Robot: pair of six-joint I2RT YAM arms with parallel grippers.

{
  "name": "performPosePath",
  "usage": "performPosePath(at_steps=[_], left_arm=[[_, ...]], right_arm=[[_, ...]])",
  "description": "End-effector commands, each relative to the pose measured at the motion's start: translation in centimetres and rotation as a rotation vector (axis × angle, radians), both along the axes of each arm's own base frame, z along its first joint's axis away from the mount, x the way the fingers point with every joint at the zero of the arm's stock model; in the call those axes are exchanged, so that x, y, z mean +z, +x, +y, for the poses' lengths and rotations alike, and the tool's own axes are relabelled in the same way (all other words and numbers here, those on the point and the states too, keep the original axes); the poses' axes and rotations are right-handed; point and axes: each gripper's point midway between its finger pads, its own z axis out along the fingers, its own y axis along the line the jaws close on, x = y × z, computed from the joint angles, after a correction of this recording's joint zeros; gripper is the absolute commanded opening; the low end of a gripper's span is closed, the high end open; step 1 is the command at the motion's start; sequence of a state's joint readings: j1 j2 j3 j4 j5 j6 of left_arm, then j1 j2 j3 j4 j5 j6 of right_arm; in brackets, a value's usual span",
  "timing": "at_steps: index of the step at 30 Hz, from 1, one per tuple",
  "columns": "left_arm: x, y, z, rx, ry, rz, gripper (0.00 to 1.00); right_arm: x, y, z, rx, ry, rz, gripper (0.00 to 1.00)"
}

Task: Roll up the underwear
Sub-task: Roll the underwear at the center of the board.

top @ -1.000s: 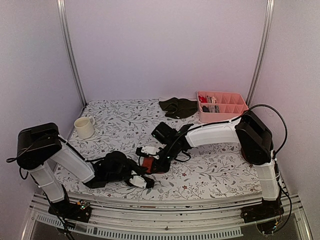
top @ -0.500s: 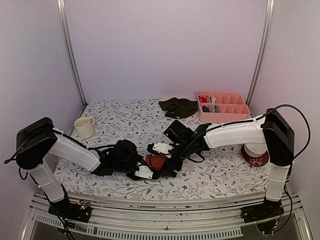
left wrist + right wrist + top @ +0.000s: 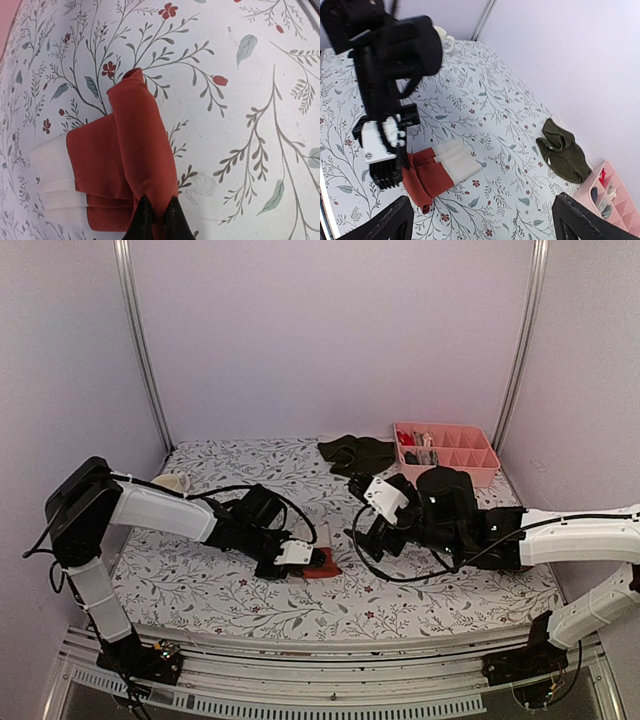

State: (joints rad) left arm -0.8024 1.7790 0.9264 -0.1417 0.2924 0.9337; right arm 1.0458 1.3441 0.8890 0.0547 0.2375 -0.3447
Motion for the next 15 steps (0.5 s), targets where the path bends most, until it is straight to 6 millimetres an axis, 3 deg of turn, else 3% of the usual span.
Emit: performPosePath(at_steps=[1, 7, 10, 15], left_arm=[[-2.0, -2.2, 2.3, 0.035, 0.078, 0.299, 0.00], [-1.6, -1.0, 2.4, 0.084, 0.068, 0.475, 0.00], [-3.0, -0.5, 2.6, 0.121, 0.094, 0.547, 0.00], [-3.1, 0.0, 2.5, 0.151, 0.083, 0.673, 0.00]], right_arm=[[4.1, -3.0, 0.9, 0.051, 0.097, -0.233, 0.99], [1.9, -5.6, 3.0, 0.172, 0.003, -0.317, 0.99], [-0.3, -5.5, 4.4, 0.194, -0.055, -0.307, 0.99], [-4.7, -4.7, 6.6, 0.202, -0.170, -0.281, 1.00]])
